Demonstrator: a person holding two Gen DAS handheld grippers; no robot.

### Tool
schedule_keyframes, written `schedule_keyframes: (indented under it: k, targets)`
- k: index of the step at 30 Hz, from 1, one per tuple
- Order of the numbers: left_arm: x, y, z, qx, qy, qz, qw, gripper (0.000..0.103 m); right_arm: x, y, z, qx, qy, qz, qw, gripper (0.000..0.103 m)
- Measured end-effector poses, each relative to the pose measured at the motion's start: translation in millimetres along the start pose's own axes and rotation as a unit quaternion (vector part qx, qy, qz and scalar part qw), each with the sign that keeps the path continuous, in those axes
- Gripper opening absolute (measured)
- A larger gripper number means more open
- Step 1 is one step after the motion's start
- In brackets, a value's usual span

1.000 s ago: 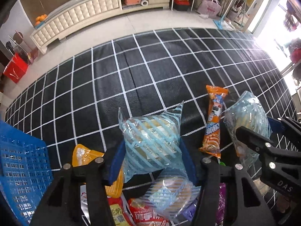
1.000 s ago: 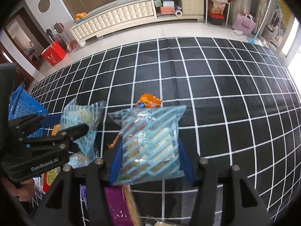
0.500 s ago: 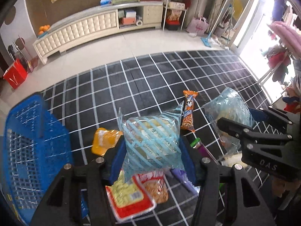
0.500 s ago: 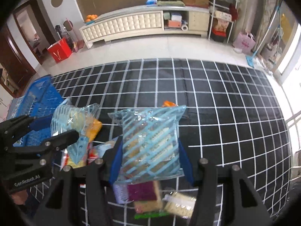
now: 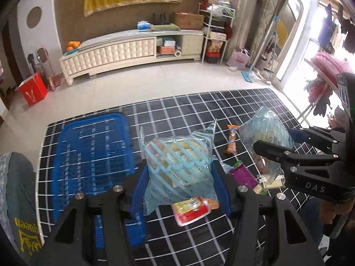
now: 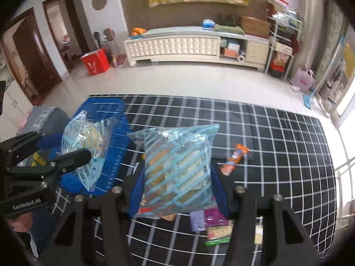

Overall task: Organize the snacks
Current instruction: 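Carry both bags over the blue basket and open both tools to drop them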

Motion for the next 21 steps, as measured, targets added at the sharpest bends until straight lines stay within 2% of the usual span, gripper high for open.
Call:
schedule_keyframes:
  k: [6,11,16,21]
  targets:
    - [-7,54,37,0.025,-0.019,0.027,0.9992,0.053,22,49,3,0.031,-0.019,0.030,0.999,0.060]
    - [-9,97,55,0.044,-0.028,0.045,0.9976,0.053,37,85,-14,0.048,-0.009,0.054,0.997,0.060]
    - [-3,132,58,0.057,-0.028,0.064,0.9959,0.053,51,115,-36,0.062,0.006,0.064,0.996,0.060]
    - [8,159,44,0.070,-0.017,0.081,0.9941,0.053,69,129,-61,0.071,0.029,0.061,0.995,0.060]
Point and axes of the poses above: each gripper's, at about its wrist camera, not at the fingertips, and z roughly against the way its jaws point, y to its left, x to its top, the point moved 2 cm from there along -z, roughly the way its jaws point, and after that the axes turned 11 degrees about z, right-handed, at the moved point
